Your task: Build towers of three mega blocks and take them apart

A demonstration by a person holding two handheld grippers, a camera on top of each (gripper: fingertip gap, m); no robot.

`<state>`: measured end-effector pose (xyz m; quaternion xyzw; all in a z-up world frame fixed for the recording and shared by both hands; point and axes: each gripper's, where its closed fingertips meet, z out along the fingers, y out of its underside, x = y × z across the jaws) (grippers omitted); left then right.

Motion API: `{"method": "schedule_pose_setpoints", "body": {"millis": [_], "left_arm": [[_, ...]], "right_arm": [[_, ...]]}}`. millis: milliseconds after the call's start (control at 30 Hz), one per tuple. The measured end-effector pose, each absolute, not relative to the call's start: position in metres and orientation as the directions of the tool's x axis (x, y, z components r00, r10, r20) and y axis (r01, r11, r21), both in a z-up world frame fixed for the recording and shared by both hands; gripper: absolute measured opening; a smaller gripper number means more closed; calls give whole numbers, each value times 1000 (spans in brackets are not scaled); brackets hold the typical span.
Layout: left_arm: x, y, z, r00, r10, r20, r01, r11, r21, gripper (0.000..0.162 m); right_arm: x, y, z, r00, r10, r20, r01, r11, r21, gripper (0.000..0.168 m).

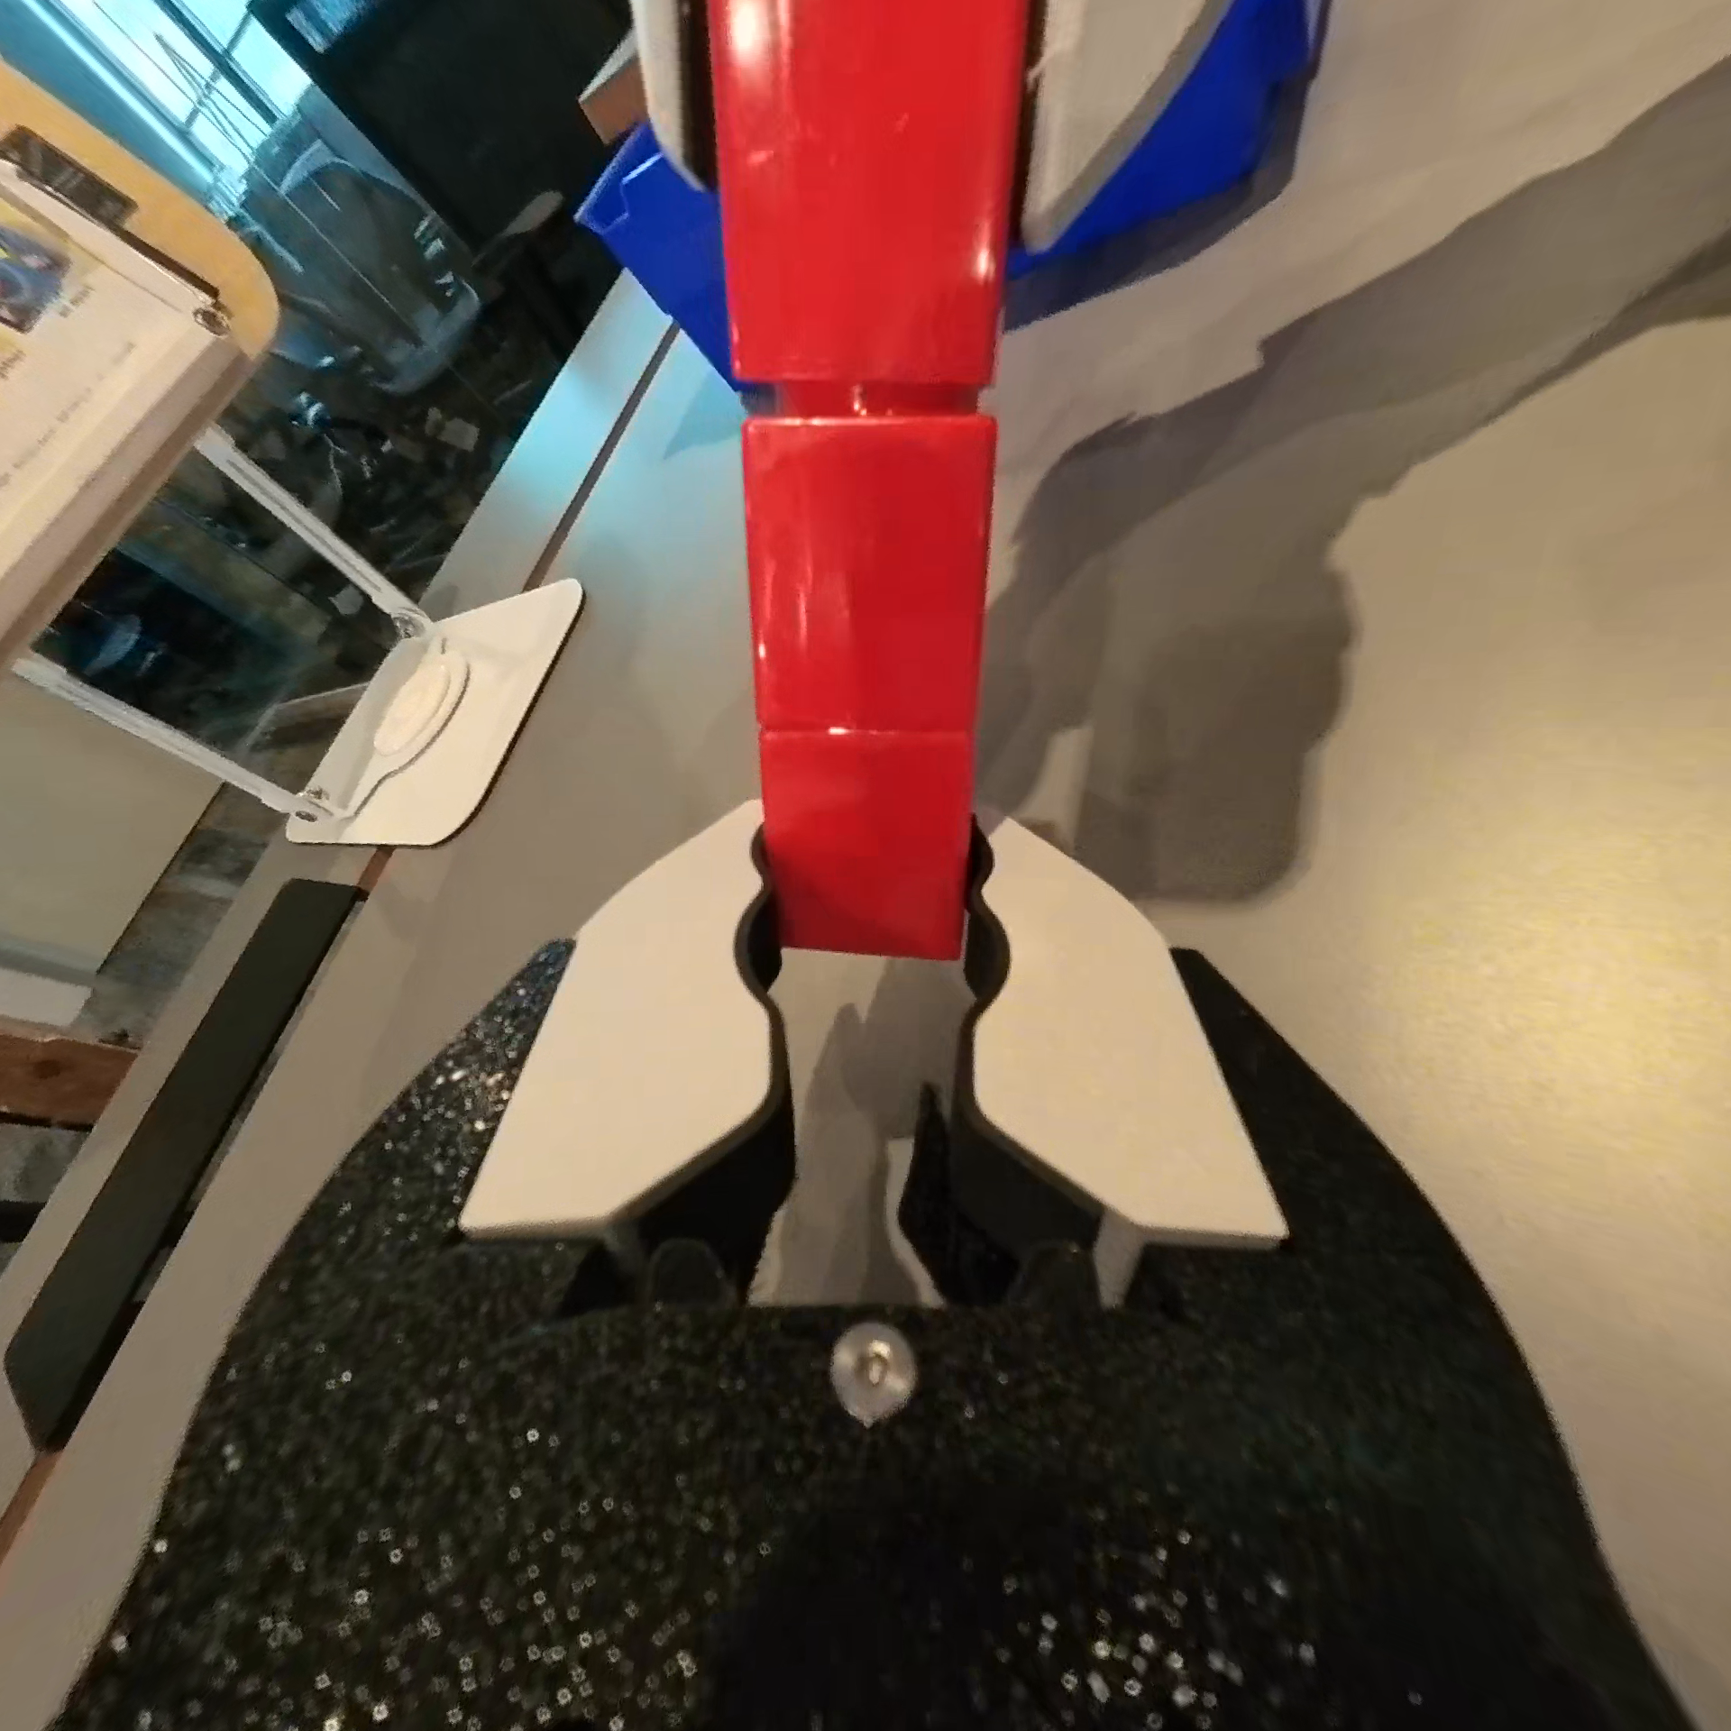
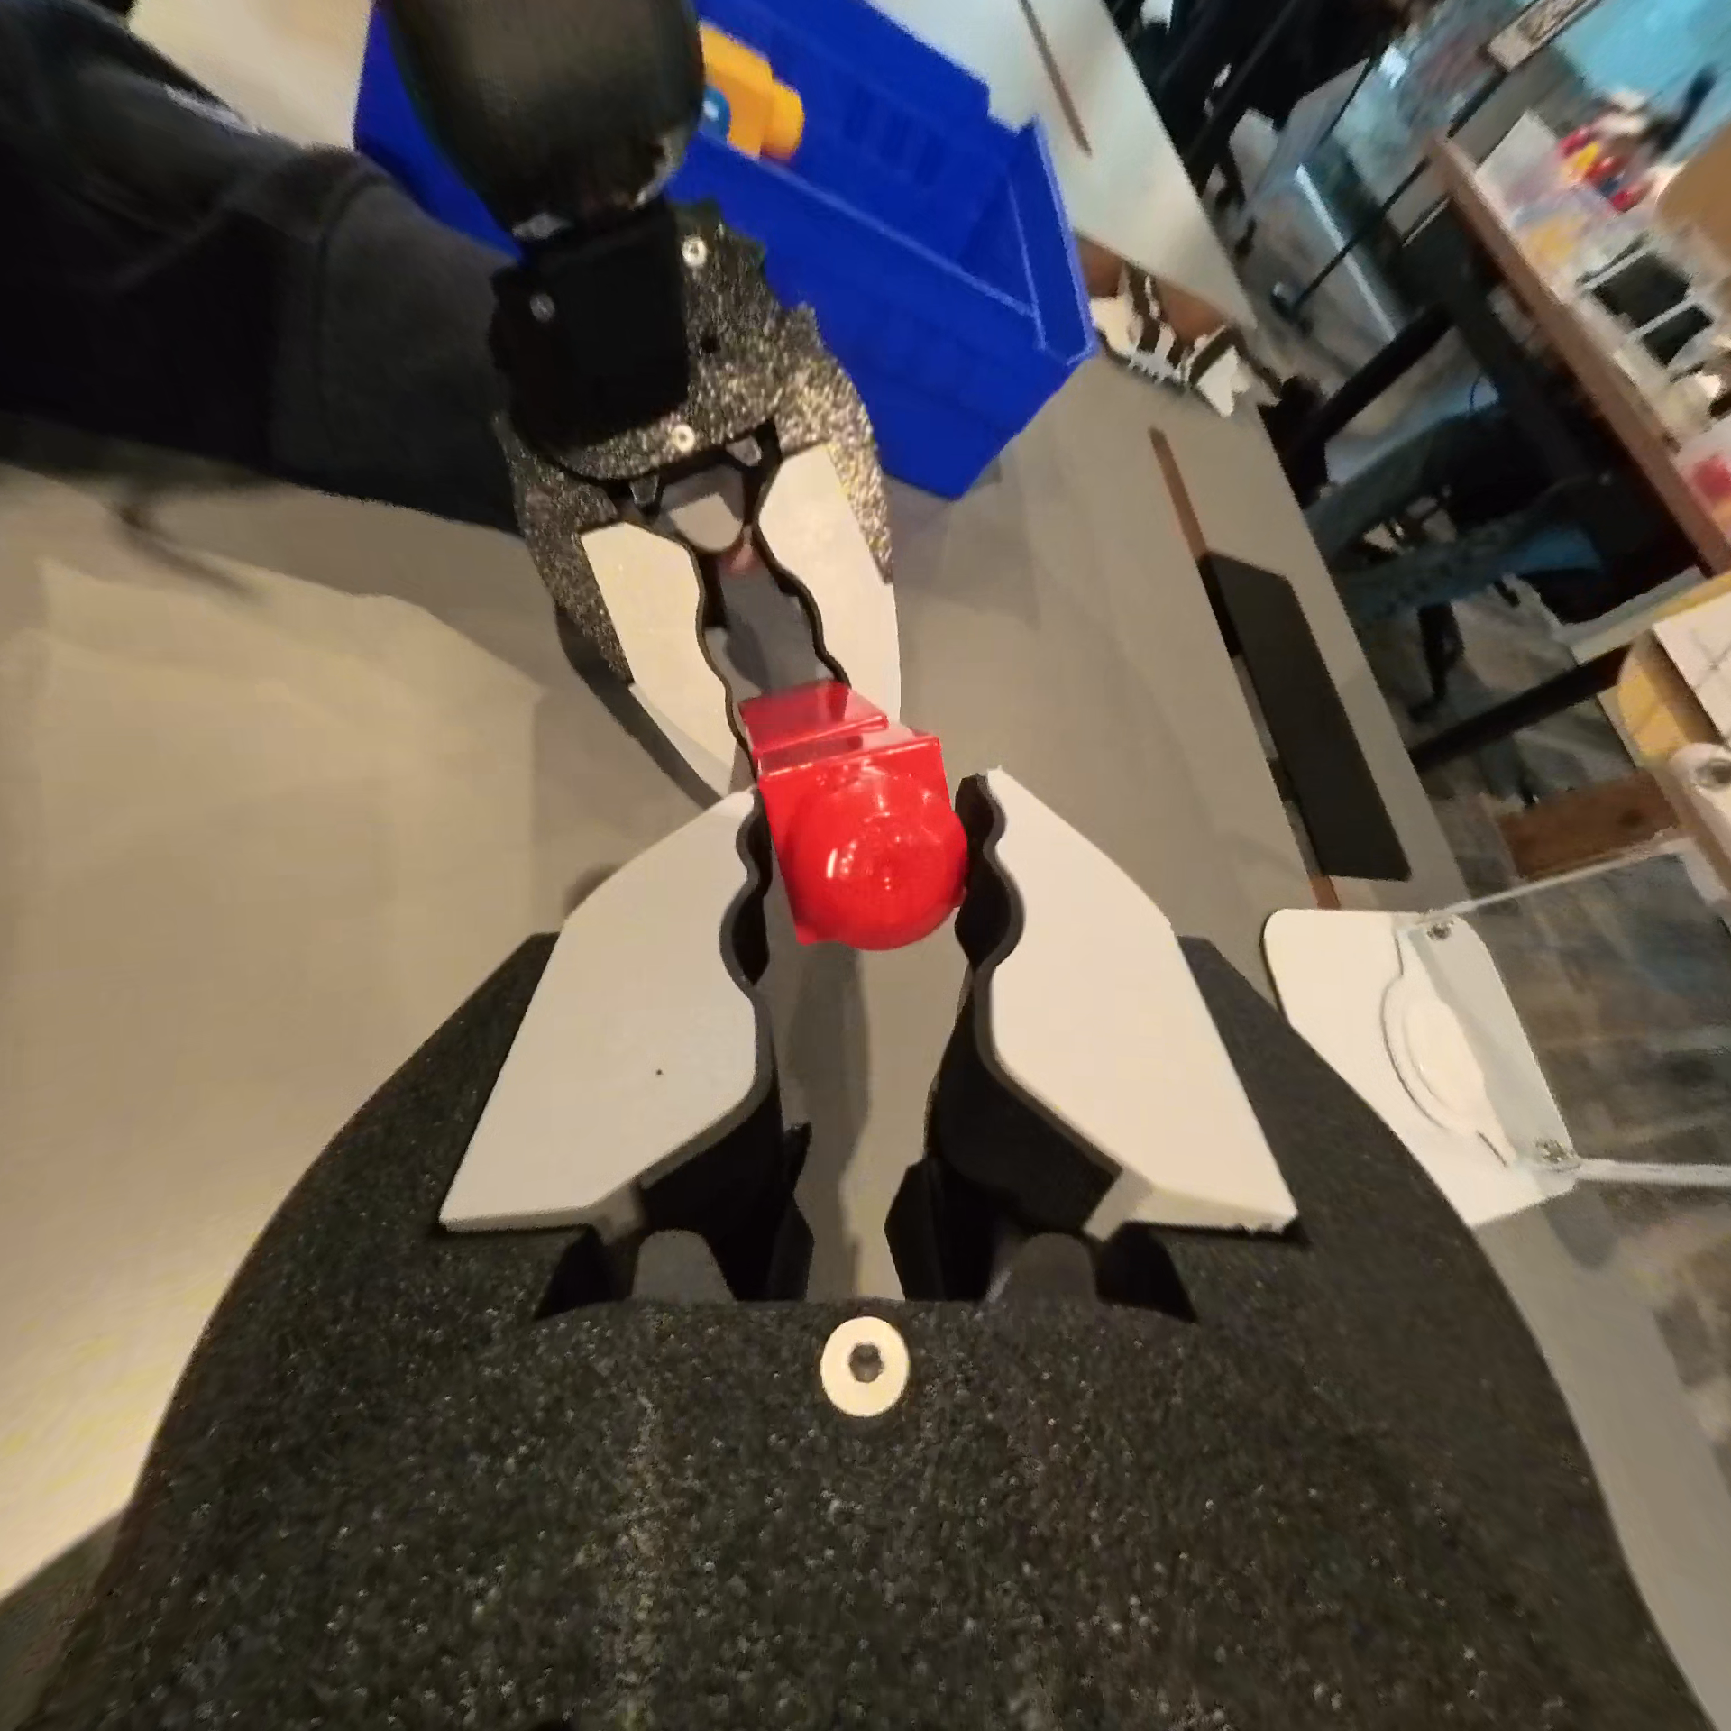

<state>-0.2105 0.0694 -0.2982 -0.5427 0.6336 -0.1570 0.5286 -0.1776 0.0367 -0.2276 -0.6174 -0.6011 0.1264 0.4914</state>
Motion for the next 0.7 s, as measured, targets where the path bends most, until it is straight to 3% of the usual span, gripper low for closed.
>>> {"method": "schedule_pose_setpoints", "body": {"millis": [333,700], "left_arm": [[-210,66,-303,117,-842,-526,-561,381,-735,35],[-211,73,-304,158,-840,-519,-592,341,-731,36]], "right_arm": [[-180,30,-233,127,883,453,670,261,-695,37],[-185,37,-235,244,865,438,666,179,-724,38]]}}
